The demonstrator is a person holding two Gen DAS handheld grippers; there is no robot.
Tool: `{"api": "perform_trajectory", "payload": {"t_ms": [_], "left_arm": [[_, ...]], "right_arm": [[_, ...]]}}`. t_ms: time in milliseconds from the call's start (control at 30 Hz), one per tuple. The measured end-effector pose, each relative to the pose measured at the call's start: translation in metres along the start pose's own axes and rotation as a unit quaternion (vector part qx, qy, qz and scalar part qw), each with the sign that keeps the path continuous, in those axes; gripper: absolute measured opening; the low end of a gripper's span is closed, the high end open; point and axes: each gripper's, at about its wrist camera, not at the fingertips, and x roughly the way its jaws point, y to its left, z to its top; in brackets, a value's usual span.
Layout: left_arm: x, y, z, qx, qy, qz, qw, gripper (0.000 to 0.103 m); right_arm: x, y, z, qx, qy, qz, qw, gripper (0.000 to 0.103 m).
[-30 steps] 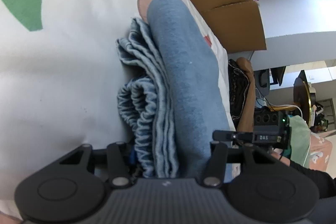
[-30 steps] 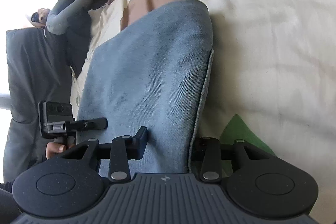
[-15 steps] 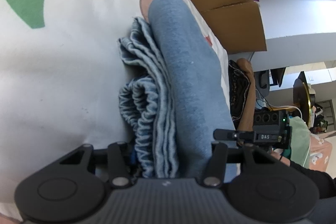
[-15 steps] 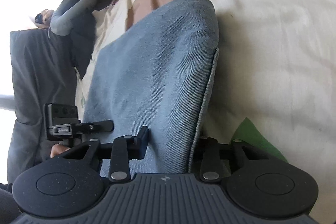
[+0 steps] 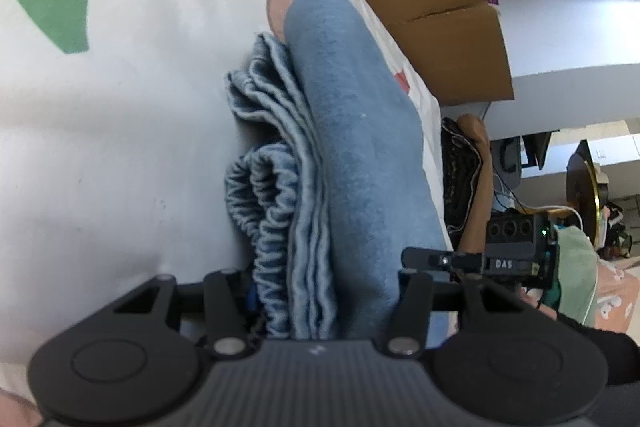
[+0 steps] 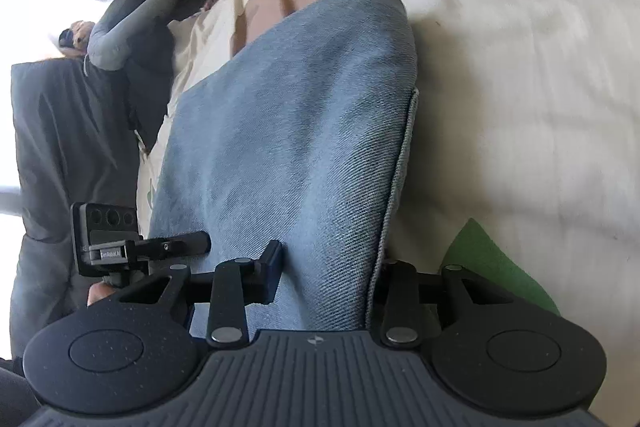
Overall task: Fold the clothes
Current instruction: 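Lift the folded denim pants off the duvet with both tools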
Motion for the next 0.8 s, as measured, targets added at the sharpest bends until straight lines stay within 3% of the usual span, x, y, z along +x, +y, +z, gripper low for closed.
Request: {"api": "perform_trajectory", "payload": {"t_ms": [200, 567, 800], "left_arm": [[-0.007, -0.012, 0.004, 0.005, 0.008, 0.026, 0.9996, 0.047], [-0.028, -0.057, 0.020, 0.026, 0.027, 0.048, 0.9981, 0.044], [-0.060, -0.108, 0.044, 0.041, 0.021, 0.045, 0.9979, 0.044]], "right_arm": [[-0.012, 0.018, 0.003, -0.027, 0.000, -0.005, 1.000, 0.022], [-0.045, 0.055, 0.004, -0.050, -0.004, -0.023, 0.998, 0.021], [-0.089, 0.105, 0.018, -0.067, -0.023, -0.028, 0.997, 0.021]]}}
